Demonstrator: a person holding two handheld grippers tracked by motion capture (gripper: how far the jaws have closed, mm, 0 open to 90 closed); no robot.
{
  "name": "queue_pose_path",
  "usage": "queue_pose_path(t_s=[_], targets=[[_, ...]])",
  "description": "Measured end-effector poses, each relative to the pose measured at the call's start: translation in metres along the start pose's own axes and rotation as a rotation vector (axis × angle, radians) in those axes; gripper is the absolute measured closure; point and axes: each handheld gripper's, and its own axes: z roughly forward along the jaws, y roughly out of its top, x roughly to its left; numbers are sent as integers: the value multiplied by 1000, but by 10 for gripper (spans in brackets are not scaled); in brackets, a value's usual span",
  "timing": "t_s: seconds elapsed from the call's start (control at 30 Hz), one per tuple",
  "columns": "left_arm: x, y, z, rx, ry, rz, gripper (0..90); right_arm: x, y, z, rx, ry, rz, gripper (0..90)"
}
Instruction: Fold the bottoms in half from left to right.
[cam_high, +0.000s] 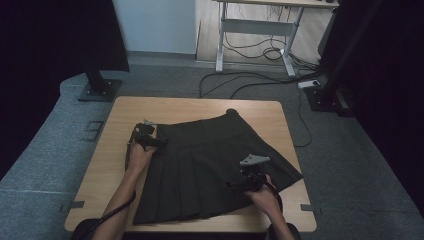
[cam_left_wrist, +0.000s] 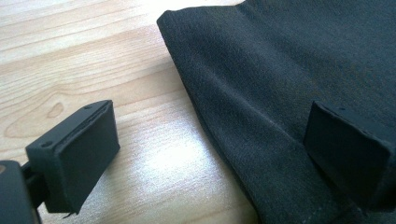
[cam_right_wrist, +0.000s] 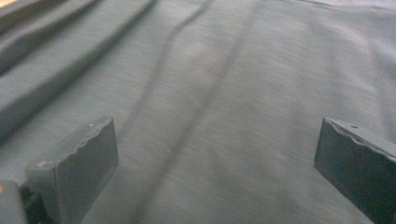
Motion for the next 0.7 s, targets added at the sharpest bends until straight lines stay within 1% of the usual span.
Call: queue_pose_path(t_s=[0.03,0.07,0.1,0.13,0.17,0.23,0.27,0.3,0.4,0.47,0.5,0.53,0.63,0.67,0.7], targets=[[0,0,0,-1,0,0,30,9,4,3,0,21,-24,0],[0,0,0,-1,0,0,31,9,4,3,0,21,-24,0],[0,0,0,-1,0,-1,31,14,6,5,1,32,-35,0],[0,0,0,-2,0,0,36,22,10,9,5,51,-58,0],[0,0,0,-2,0,0,37,22,10,9,5,51,-58,0],[0,-1,-1,-4,1,0,38,30,13,13,3,75,-70,0],[0,-1,-1,-5,1,0,40,38,17,18,3,95,-90,0],[0,-1,-1,-5,1,0,40,38,17,18,3,95,-90,0],[0,-1,-1,-5,0,1,42,51,22,24,7,123,-116,0],[-1,-1,-1,-7,-1,2,47,64,27,31,15,152,-150,0],[-1,-1,-1,-7,-1,2,49,69,28,33,18,163,-163,0],[-1,-1,-1,-8,-1,4,49,69,28,33,18,163,-163,0],[-1,-1,-1,-10,-4,1,56,82,31,41,29,195,-195,0],[-1,-1,-1,-10,-4,1,57,89,33,46,33,212,-208,0],[-1,-1,-1,-10,-4,1,57,89,33,46,33,212,-208,0]])
